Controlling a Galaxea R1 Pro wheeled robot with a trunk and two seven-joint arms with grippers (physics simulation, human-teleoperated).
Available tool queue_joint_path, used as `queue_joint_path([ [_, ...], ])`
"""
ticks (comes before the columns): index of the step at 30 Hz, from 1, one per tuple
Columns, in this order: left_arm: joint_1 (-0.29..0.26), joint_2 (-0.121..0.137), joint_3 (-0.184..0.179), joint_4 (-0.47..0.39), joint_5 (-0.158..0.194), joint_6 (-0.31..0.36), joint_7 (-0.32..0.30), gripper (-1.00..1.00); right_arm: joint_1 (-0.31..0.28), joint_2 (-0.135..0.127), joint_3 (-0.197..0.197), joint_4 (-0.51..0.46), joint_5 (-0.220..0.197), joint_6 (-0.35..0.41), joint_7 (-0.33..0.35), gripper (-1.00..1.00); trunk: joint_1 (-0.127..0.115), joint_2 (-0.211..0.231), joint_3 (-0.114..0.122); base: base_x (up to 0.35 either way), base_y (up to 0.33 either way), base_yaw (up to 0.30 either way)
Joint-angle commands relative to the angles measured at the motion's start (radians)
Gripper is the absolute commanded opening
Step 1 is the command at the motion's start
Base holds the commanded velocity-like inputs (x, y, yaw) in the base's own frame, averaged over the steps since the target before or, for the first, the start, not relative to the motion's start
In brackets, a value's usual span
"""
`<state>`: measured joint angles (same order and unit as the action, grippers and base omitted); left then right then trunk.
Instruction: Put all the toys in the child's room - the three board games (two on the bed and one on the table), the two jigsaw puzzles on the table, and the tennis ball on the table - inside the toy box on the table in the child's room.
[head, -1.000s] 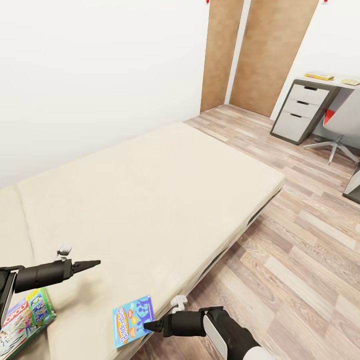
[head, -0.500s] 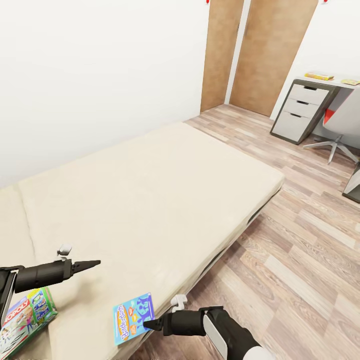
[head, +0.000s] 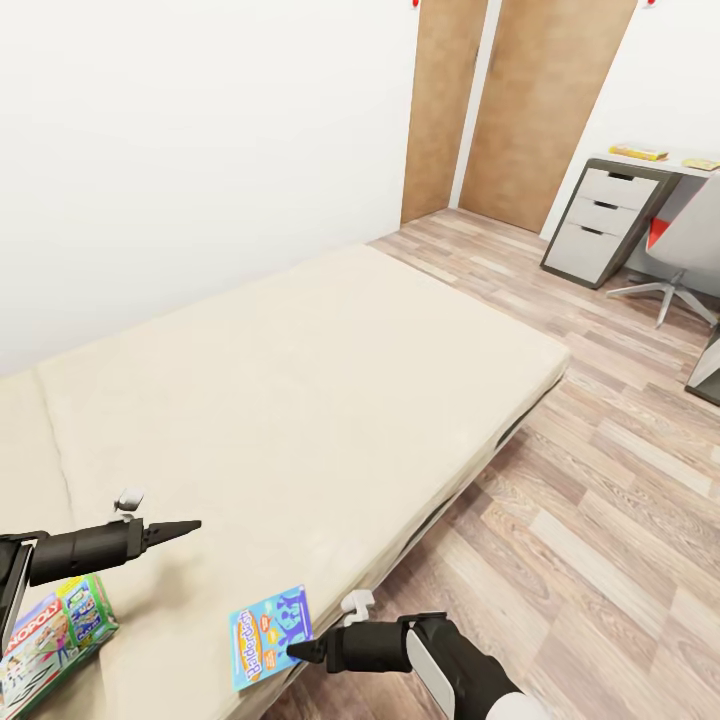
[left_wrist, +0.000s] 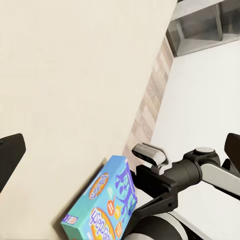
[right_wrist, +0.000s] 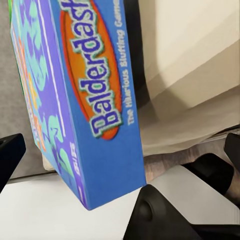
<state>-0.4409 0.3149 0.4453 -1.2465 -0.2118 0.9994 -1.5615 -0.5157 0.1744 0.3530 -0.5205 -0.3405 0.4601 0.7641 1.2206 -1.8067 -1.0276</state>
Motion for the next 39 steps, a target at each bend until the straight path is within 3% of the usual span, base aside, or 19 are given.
queue_joint_path([
  [1,-0.001,0.000,0.001,-0.001,-0.011,0.010,-0.009,1.00,0.000,0.000,0.001,-0.001,-0.018,0.006,0.000,1.00,0.000,0.000,-0.001,0.000,0.023,0.000],
  [39,-0.001,0.000,0.001,-0.001,-0.011,0.010,-0.009,1.00,-0.001,0.000,0.001,-0.001,-0.018,0.006,0.000,1.00,0.000,0.000,-0.001,-0.006,0.008,0.000],
])
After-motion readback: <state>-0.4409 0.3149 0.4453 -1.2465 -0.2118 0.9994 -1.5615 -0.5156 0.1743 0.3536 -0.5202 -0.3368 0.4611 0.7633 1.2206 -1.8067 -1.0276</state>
